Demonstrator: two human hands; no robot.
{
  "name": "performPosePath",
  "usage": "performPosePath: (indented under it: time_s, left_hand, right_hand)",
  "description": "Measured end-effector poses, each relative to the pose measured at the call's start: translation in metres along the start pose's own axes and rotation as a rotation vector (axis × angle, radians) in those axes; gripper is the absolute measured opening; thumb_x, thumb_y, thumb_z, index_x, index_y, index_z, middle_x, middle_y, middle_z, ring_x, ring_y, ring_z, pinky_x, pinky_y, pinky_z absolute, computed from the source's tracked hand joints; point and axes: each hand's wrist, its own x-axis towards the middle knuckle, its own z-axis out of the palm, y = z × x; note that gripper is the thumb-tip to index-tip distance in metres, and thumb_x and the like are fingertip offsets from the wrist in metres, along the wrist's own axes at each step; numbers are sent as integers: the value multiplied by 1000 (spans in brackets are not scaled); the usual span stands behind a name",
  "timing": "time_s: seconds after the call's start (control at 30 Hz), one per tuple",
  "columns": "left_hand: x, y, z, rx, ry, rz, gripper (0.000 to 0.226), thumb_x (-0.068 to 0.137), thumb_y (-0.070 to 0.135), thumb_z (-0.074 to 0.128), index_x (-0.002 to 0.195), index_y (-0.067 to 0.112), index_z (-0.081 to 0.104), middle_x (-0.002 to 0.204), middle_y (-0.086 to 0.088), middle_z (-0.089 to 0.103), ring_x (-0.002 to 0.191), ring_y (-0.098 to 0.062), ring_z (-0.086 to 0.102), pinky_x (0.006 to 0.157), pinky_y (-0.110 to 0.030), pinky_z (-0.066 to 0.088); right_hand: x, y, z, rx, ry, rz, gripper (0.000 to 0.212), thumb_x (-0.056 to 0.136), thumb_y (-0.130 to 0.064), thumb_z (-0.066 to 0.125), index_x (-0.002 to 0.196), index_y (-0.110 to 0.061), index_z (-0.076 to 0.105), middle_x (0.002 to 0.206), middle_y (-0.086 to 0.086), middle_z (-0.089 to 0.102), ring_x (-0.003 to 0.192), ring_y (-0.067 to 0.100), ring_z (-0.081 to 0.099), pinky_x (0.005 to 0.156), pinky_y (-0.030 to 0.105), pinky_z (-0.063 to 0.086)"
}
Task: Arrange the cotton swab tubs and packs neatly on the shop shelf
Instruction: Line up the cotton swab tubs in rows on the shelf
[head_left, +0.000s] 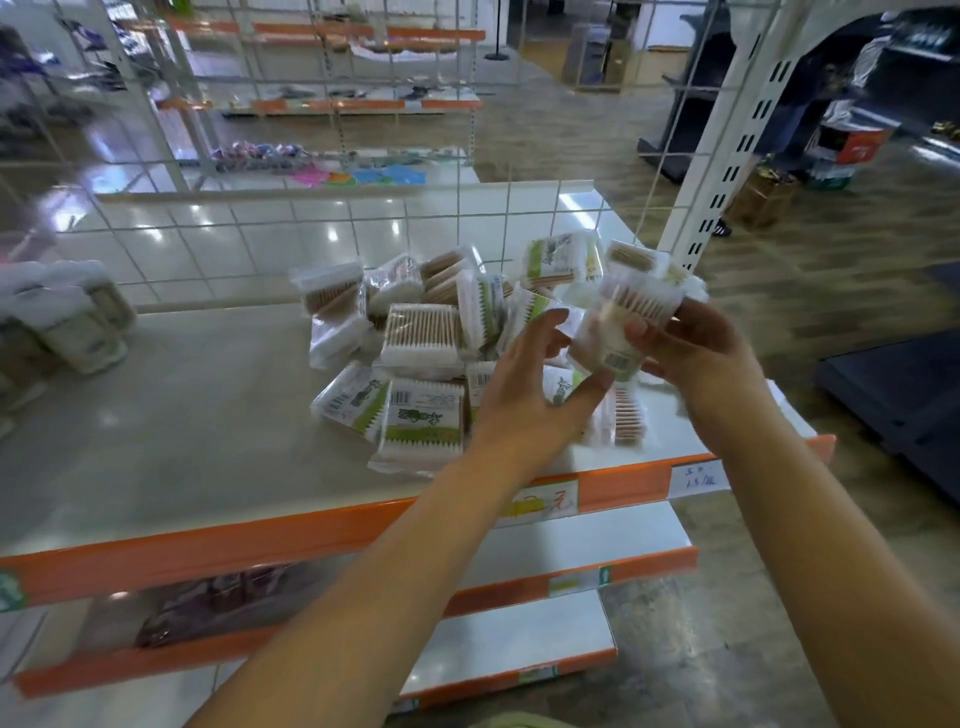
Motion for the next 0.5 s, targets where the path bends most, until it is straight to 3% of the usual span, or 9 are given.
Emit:
performPosePath:
  time_s: [0.07,0.13,0.27,0.33,0.4,0.5]
  left_hand:
    - [-3,-2,-8,12,53,39,64,78,40,70,132,26,38,119,8,53,112,-9,48,92,-31,43]
    - [-7,-4,-16,15,109,50,68,77,37,72,133,23,37,127,4,48,114,-10,46,93,-30,43]
    - [-11,-14,-39,108,217,122,76,72,26,78,136,14,39,131,-1,43,106,7,31,78,1,28]
    - [-14,-22,-54,164,229,121,79,71,25,79,138,14,38,133,-1,41,106,12,24,77,3,27]
    - [-18,-31,-70,222,257,100,79,72,25,78,139,15,37,135,-2,40,115,2,29,86,-10,31]
    - [-24,-44,-97,286,322,59,75,75,21,74,140,14,37,134,-8,44,123,-23,41,94,-34,41]
  right_hand:
    - [0,3,14,15,-24,-2,58,57,-36,84,104,-9,65,90,1,73,88,19,69,74,28,56]
    - [-1,7,30,31,-74,16,60,54,-39,85,104,-11,66,94,5,73,92,23,68,77,31,56]
    - [-2,12,64,26,-150,30,54,62,-20,75,111,0,62,98,18,69,86,27,67,69,33,54]
    - [-2,14,83,5,-194,39,48,64,-16,71,109,-2,62,96,19,69,83,28,67,67,37,55]
    - [-2,16,103,-22,-233,47,45,61,-13,76,104,-9,64,93,14,69,83,25,66,70,40,54]
    - [-1,22,137,-36,-296,45,45,57,-15,78,99,-19,63,92,3,69,84,13,66,71,28,54]
